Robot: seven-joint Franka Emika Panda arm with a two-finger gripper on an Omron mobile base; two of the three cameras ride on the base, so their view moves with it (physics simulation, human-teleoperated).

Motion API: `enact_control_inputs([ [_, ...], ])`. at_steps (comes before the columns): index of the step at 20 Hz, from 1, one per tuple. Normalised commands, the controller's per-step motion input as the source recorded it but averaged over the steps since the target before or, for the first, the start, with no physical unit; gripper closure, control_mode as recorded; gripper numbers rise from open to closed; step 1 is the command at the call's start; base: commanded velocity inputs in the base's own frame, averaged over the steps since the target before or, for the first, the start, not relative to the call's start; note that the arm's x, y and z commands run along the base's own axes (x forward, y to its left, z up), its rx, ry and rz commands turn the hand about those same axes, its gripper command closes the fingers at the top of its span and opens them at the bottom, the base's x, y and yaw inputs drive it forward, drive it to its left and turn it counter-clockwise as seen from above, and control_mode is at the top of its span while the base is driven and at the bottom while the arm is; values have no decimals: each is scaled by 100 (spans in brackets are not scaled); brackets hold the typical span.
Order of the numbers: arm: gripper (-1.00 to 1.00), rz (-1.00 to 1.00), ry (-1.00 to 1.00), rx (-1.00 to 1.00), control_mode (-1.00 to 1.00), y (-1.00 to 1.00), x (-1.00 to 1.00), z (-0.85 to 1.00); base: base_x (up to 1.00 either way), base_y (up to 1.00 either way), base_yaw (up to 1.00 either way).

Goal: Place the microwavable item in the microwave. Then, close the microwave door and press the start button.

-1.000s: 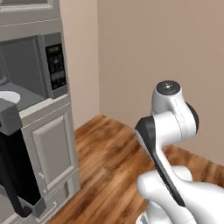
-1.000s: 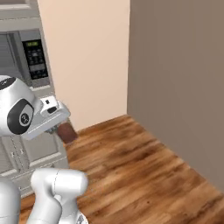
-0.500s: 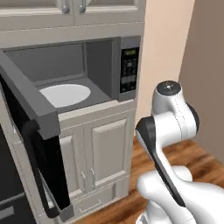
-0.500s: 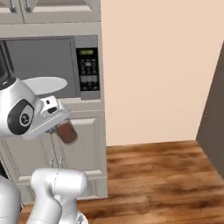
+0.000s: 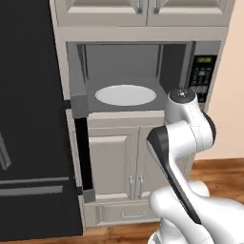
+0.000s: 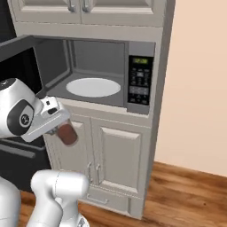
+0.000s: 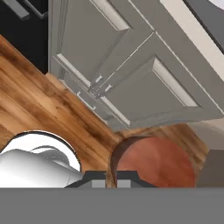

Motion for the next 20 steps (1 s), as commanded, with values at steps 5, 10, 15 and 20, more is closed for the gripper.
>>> enact_control_inputs([
  [5, 100, 0, 0, 0, 100, 0, 0, 0, 13, -23, 50],
  [10, 100, 0, 0, 0, 100, 0, 0, 0, 27, -6, 36],
  [15, 100, 0, 0, 0, 100, 0, 0, 0, 11, -10, 6],
  [20, 100, 0, 0, 0, 100, 0, 0, 0, 0, -11, 0],
])
